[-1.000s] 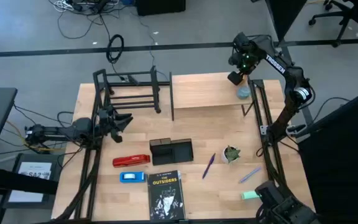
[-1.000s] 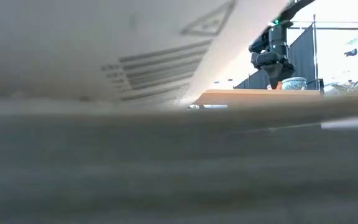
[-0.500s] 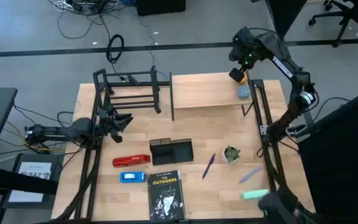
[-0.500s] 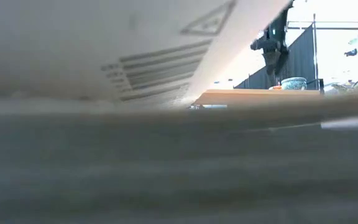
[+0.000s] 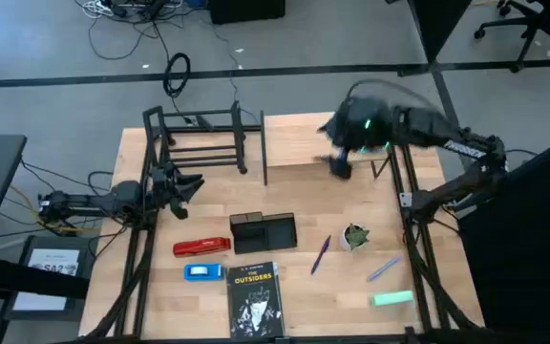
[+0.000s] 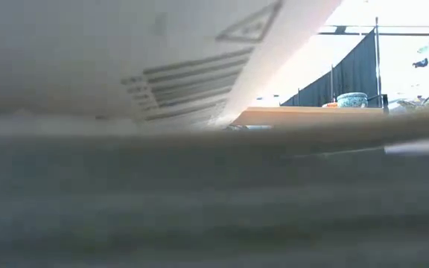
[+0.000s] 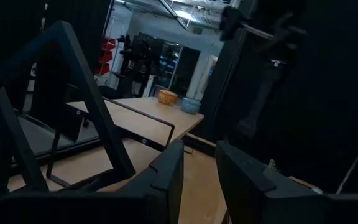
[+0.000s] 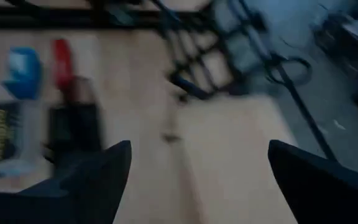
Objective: Stock shelves
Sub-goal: Put the black desk organizer on the shelf
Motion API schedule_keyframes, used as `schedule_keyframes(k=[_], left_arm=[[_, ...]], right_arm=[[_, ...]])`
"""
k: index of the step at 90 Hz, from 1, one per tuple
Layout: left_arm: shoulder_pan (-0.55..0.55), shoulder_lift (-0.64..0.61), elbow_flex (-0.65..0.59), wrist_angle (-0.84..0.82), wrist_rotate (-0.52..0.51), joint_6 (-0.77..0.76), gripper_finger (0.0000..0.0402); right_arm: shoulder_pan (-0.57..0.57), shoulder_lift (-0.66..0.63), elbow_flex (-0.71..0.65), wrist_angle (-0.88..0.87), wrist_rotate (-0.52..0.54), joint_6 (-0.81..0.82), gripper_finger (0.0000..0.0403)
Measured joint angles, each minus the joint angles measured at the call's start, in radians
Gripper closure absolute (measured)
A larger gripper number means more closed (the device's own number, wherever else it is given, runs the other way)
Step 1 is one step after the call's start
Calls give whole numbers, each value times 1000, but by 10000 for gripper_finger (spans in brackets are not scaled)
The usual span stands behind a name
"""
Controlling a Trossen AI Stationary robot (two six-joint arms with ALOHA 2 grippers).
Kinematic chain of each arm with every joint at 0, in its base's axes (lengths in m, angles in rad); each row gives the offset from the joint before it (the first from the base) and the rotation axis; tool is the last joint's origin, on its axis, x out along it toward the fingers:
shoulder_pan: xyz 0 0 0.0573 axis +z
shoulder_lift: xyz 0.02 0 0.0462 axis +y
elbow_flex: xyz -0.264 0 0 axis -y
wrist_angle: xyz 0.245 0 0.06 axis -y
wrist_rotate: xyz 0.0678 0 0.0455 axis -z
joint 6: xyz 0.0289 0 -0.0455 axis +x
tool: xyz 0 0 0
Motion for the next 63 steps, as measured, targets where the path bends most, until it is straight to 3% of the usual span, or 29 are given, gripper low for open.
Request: schedule_keyframes(k=[13,30,51,63], left_arm=[[0,0,0,1,0,0,326],[0,0,0,0,0,0,326],[0,0,0,-1,0,0,326],[0,0,0,0,0,0,326]], right_arm=[[105,70,-136,169,-1,51,58],[124,228,-277,337,-58,114,58],[114,411,-293,368,-73,113,60],[115,481,-293,388,-102,105,90]])
